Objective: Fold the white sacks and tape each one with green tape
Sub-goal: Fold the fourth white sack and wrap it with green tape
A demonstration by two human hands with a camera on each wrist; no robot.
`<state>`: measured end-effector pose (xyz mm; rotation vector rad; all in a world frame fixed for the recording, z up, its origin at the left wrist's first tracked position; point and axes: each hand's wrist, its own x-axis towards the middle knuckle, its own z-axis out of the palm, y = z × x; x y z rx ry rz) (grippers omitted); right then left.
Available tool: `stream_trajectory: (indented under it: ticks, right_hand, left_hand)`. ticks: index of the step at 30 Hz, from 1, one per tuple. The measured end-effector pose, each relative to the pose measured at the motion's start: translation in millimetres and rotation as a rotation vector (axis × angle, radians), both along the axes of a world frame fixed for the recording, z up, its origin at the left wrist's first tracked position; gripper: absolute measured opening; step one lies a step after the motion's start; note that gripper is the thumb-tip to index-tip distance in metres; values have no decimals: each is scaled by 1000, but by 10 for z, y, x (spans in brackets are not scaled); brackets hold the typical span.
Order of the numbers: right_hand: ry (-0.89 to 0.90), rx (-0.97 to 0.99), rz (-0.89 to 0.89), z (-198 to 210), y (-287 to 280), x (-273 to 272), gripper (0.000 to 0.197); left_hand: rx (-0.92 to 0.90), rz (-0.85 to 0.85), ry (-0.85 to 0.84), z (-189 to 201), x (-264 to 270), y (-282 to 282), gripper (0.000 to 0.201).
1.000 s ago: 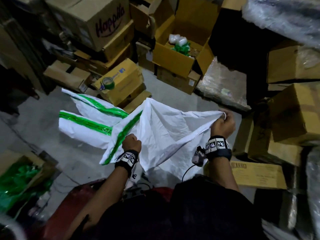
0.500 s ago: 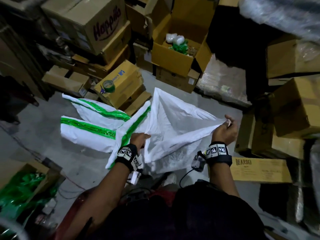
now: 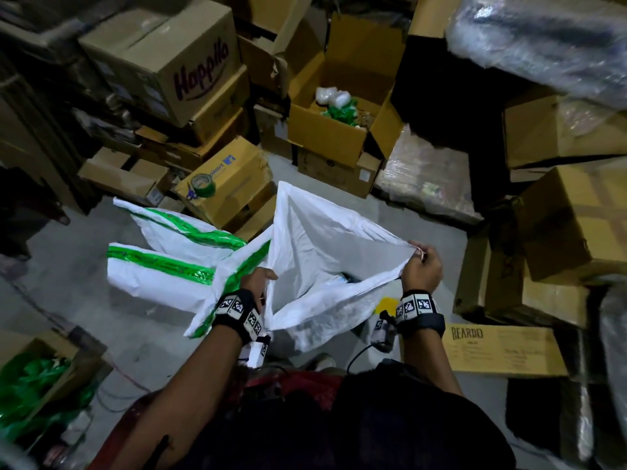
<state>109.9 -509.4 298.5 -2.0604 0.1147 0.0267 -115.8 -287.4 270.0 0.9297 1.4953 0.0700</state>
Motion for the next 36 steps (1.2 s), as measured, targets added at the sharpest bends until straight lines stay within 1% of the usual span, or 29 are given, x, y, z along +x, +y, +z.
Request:
stream_trajectory:
  ticks: [1, 2, 4, 6, 8, 9, 10, 12, 13, 16, 18, 20, 21, 22, 23, 24, 25, 26, 27, 28, 29, 30, 31, 32, 34, 36]
  right_hand:
    - [1, -1, 11, -12, 9, 7, 29]
    - [4, -3, 21, -12, 19, 14, 29]
    - [11, 0, 38, -7, 48, 33, 31]
    - [21, -3, 47, -5, 92, 44, 33]
    - [27, -13, 53, -13, 143, 43, 32]
    - [32, -20, 56, -29, 169, 47, 32]
    - [43, -27, 56, -33, 193, 42, 31]
    - [59, -28, 62, -50, 245, 21, 31]
    - [64, -27, 67, -58, 269, 4, 31]
    - [89, -37, 72, -95, 293, -39, 31]
    - [106, -55, 67, -114, 276, -39, 29]
    - [145, -42, 83, -147, 230, -25, 20]
    - [162, -41, 104, -160, 213, -16, 15]
    - [178, -86, 127, -177, 194, -14, 13]
    - [169, -145, 141, -201, 173, -16, 20]
    - [180, -229, 134, -204, 147, -26, 32]
    - [199, -319, 109, -211, 117, -24, 41]
    - [234, -439, 94, -207, 103, -26, 42]
    - [283, -578, 92, -203, 95, -37, 38]
    - [344, -720, 98, -193, 97, -55, 38]
    - [404, -836, 104, -167, 119, -76, 42]
    - [423, -919, 122, -130, 167, -109, 48]
    - [399, -977, 168, -115, 232, -134, 53]
    - [322, -1029, 246, -125, 305, -151, 58]
    - [164, -1091, 484, -134, 480, -196, 65]
    - [97, -1061, 712, -120, 662, -218, 71]
  left_hand:
    - [2, -6, -2, 74, 31, -6, 49]
    - [7, -7, -9, 129, 56, -6, 39]
    - [19, -11, -14, 213, 68, 22, 13]
    - [21, -15, 0, 181, 49, 102, 17]
    - [13, 3, -8, 126, 50, 164, 7]
    - [20, 1, -11, 103, 47, 181, 6]
    - [49, -7, -20, 61, 41, 209, 6]
    - [188, -54, -21, -3, -1, 273, 13]
    - [288, -79, 19, -31, -35, 318, 16]
    - [626, -175, 254, 9, -154, 421, 18]
    - [804, -179, 346, 71, -218, 501, 19]
    - [850, -138, 401, 102, -290, 604, 24]
    - [803, -114, 425, 80, -341, 677, 33]
    - [730, -98, 430, 51, -395, 746, 45]
    - [648, -105, 424, -2, -465, 821, 54]
    - [591, -140, 410, -66, -530, 879, 56]
    - [548, -196, 391, -105, -578, 918, 53]
    - [532, -262, 350, -145, -615, 938, 48]
    - [537, -327, 302, -169, -651, 930, 46]
    - [562, -396, 274, -203, -691, 912, 44]
    - [595, -471, 267, -206, -719, 873, 39]
    - [633, -548, 273, -218, -748, 839, 33]
    - [661, -616, 276, -232, -779, 804, 29]
    - [676, -674, 271, -252, -816, 774, 26]
    - [680, -756, 256, -296, -912, 742, 26]
    - [696, -814, 272, -358, -1016, 758, 27]
